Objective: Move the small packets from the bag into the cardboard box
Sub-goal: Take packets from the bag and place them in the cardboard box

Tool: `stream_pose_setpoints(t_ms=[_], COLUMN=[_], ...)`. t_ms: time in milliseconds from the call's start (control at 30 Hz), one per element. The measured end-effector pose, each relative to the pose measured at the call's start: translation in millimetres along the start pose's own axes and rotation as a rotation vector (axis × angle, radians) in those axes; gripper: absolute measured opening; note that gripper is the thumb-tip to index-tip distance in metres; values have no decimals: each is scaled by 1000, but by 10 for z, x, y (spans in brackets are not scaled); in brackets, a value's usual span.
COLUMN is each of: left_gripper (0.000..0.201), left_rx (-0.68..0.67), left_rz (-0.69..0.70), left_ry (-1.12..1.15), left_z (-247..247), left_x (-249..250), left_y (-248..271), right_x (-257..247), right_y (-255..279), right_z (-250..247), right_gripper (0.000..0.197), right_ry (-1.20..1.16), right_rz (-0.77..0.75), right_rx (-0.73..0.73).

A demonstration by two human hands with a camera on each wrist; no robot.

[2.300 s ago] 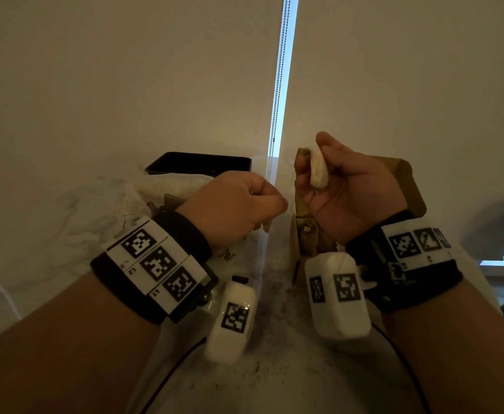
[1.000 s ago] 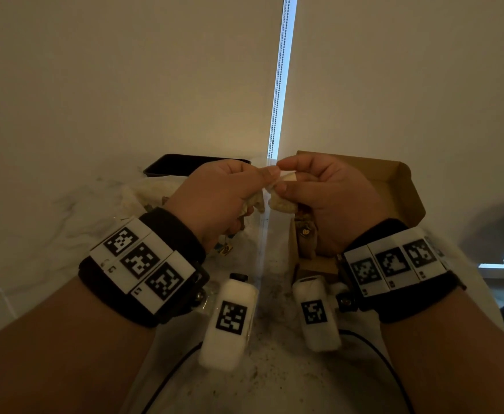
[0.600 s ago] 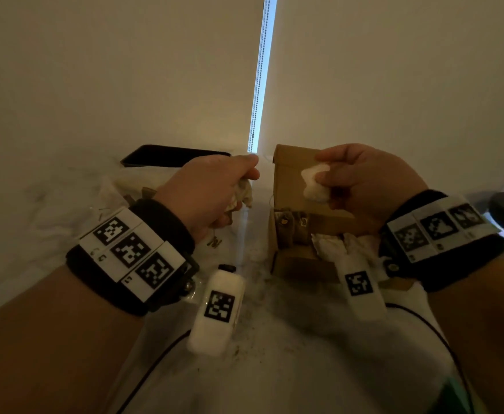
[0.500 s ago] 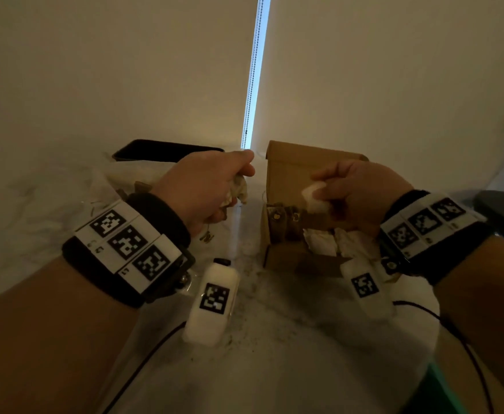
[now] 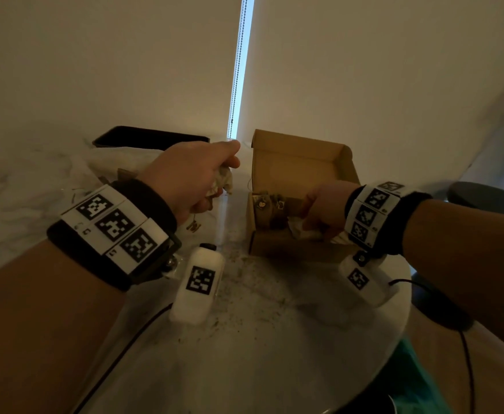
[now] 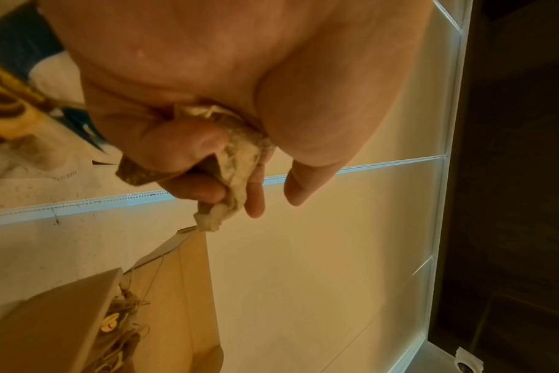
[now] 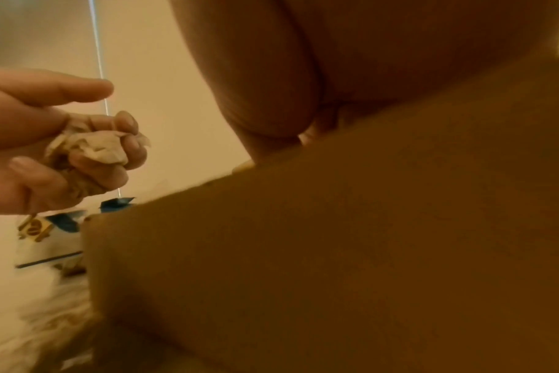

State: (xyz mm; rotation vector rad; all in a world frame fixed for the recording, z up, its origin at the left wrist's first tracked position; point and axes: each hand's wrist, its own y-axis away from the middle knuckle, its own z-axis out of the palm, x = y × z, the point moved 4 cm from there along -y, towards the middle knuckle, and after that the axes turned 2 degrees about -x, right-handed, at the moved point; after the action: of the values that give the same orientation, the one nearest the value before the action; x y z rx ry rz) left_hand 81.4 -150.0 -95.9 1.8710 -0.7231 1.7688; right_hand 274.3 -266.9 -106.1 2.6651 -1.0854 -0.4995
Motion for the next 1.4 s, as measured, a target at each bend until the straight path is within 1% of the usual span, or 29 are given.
stream_pose_setpoints(t_ms=[133, 167, 233, 267, 300, 333, 367, 433, 467, 533, 600, 700, 767, 833, 867, 1000, 1033, 1100, 1233, 1333, 1400], left_gripper=[37, 38, 44, 48, 52, 55, 58, 64, 66, 69, 70, 72, 73, 75, 78, 87, 87, 85, 70, 44, 31], left_rx=[0, 0, -9, -22, -42, -66, -91, -127, -134, -127, -116, -113, -107, -107, -113, -145, -153, -164, -155, -162, -154], left_rz=[-8, -17, -56, -79, -99, -115, -123, -120, -111, -82, -53, -23, -25, -33, -40, -41, -36, -23, -17, -20, -3], left_ry=[26, 45, 106, 153, 207, 263, 318, 410, 447, 498, 533, 557, 553, 525, 504, 430, 409, 374, 326, 261, 213], left_z=[-2, -2, -5, -6, -5, -6, -11, -25, -36, -58, -74, -94, -106, -120, -118, -82, -76, -68, -58, -35, -34], left_x=[9, 8, 4, 2, 5, 12, 23, 47, 54, 63, 66, 65, 55, 35, 22, -28, -32, -36, -56, -93, -109], left_y=[11, 16, 25, 25, 28, 31, 34, 39, 38, 39, 37, 33, 22, 4, -6, -44, -43, -37, -53, -86, -99], right_x=[-27, -24, -46, -65, -84, -109, -162, -314, -407, -628, -813, -990, -1028, -1010, -992, -944, -939, -929, -919, -920, -912], right_y=[23, 31, 97, 120, 148, 169, 203, 239, 239, 238, 187, 85, 52, 29, 18, -5, 2, 13, -4, -3, -1], right_z=[-31, -61, -173, -244, -314, -386, -438, -504, -495, -406, -266, -58, 43, 116, 143, 228, 239, 259, 279, 265, 247], right_gripper=[29, 28, 18, 17, 14, 11, 13, 19, 21, 24, 29, 34, 30, 32, 34, 26, 21, 5, 9, 11, 11], right_ry=[116, 110, 165, 192, 135, 9, -119, -311, -439, -733, -969, -1152, -1289, -1378, -1384, -1255, -1224, -1199, -1231, -1347, -1440], right_rz=[17, 15, -8, -25, -35, -46, -84, -189, -255, -342, -359, -425, -486, -530, -547, -553, -548, -535, -520, -522, -521], right_rx=[2, 13, 82, 118, 153, 177, 207, 261, 253, 180, 43, -115, -162, -152, -134, -34, 3, 58, 123, 123, 95])
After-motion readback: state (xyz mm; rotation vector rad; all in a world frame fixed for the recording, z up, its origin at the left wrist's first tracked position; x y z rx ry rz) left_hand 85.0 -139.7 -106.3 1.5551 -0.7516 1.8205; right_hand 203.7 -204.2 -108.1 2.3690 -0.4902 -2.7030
